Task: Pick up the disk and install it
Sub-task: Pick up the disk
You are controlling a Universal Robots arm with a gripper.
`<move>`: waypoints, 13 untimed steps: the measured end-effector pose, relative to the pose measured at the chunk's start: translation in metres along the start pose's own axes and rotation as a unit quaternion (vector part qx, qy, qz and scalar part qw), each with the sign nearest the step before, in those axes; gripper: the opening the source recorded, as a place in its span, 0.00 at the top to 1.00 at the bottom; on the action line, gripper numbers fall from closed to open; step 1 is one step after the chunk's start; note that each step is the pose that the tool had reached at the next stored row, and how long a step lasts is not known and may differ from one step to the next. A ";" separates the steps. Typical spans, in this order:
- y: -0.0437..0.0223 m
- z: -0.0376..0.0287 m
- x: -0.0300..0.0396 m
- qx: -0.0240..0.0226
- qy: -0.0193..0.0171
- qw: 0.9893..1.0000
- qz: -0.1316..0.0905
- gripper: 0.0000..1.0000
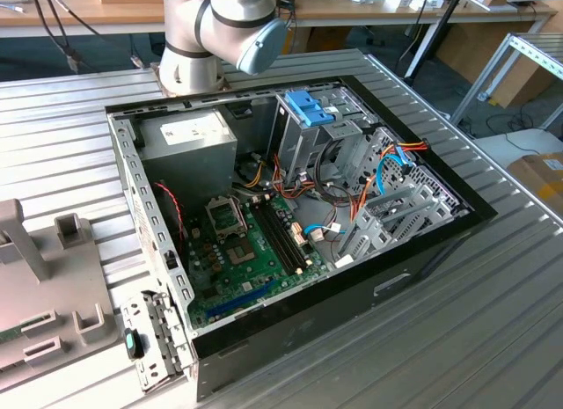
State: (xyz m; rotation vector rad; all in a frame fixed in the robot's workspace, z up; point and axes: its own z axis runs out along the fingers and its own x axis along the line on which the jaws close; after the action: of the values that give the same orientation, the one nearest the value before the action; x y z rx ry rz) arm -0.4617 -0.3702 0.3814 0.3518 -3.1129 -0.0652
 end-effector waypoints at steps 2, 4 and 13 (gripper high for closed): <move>0.0000 0.0000 0.0000 0.000 0.001 1.000 -0.019 0.89; 0.0000 0.0000 0.0000 0.000 0.002 0.999 -0.047 0.89; 0.0000 0.0000 0.0000 0.001 0.007 0.986 -0.168 0.89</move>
State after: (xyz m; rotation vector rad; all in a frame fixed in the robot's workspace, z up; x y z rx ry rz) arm -0.4617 -0.3702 0.3814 0.8689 -3.0028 -0.0621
